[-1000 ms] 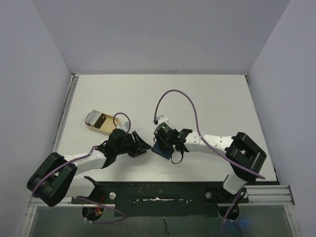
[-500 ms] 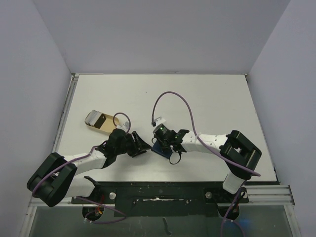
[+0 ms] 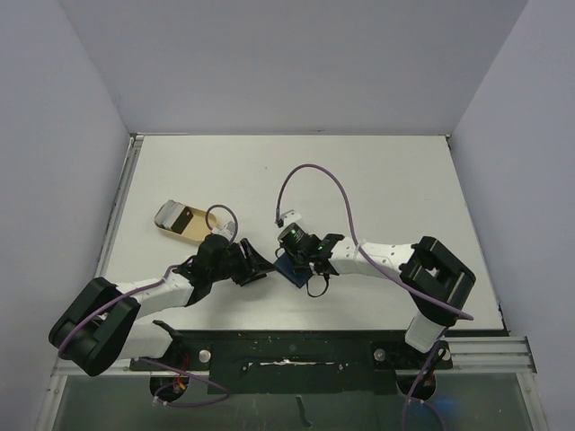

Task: Put the credit cards into the card holder
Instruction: Open the card holder at the center of the board.

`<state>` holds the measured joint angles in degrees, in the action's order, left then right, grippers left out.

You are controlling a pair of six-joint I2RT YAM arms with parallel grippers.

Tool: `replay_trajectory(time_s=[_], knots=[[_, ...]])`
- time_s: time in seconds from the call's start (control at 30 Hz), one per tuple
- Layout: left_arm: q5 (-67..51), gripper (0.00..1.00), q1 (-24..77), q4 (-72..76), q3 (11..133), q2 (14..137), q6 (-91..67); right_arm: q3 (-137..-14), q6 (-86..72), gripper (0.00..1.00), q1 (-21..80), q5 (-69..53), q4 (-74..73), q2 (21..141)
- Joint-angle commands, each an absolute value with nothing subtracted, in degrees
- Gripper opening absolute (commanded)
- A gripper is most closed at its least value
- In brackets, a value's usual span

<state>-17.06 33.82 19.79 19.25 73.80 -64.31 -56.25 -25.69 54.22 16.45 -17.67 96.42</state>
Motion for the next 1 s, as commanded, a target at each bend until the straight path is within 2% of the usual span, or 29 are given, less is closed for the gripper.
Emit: replay_trajectory(time_s=[0.0,0.23,0.57,0.97], knots=[[-16.5,0.47,34.0,21.3,19.9,72.4,-63.4,-56.1,-28.8,0.00,53.0,12.3,-14.8,93.7],[-15.6,0.48,33.9,19.3,20.7,71.5,-62.4,-49.6,-33.9,0.00,48.8,2.8,-8.1,85.0],[-15.9,0.51,34.0,20.1,21.0,72.4,-62.6,-45.3,-38.1,0.00,46.5,-1.6,-3.5,78.3],[-14.2,0.51,33.8,13.5,24.1,67.8,-60.5,-43.0,-45.4,0.00,45.3,-6.9,-0.2,70.2]])
